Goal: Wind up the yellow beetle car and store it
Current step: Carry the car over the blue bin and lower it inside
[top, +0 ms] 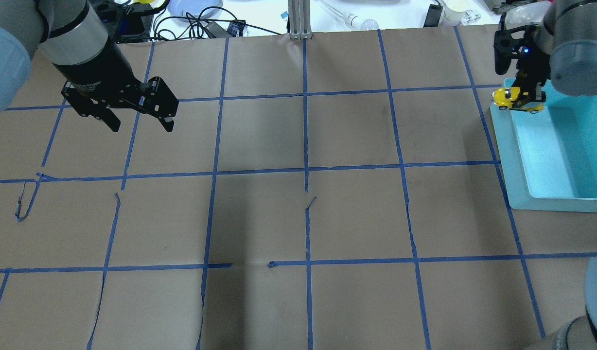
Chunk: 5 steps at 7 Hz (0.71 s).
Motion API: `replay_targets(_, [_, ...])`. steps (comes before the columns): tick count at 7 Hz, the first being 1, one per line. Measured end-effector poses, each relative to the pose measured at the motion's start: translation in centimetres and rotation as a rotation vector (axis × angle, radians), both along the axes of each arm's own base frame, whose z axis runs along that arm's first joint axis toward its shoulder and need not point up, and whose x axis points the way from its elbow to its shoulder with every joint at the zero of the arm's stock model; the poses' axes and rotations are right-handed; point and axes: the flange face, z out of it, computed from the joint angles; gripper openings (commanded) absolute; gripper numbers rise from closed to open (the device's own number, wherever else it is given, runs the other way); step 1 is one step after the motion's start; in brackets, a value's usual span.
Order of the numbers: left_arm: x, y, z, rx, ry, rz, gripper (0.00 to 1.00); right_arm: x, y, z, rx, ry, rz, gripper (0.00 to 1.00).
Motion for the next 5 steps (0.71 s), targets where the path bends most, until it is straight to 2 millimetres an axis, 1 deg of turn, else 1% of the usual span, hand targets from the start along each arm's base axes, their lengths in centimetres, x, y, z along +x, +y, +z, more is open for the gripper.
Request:
replay_targets(1, [-0.1,0.1,-0.1,0.001,-0.001,0.0,1.0,-3.7,0.4,-1.5,0.026,0.003,0.051,0.0])
replay_targets(2, [-0.1,0.1,-0.2,0.002,-0.002,-0.001,1.0,-6.8,0.6,-4.2,0.052,0.0,0.093,0.0])
replay_targets(3, [-0.2,0.2,-0.2,0.002,-0.002,-0.002,1.0,-9.0,0.6,-7.2,0.068,-0.003,0.124,0.0])
replay_targets(4, [-0.2,0.2,-0.2,0.003,-0.002,-0.002,1.0,-10.1,0.8,-9.5,0.077,-0.003,0.143,0.0])
replay_targets(5, [-0.3,0.2,-0.2,0.003,-0.003,-0.003,1.0,-10.4,1.0,-10.8,0.082,-0.007,0.151,0.19])
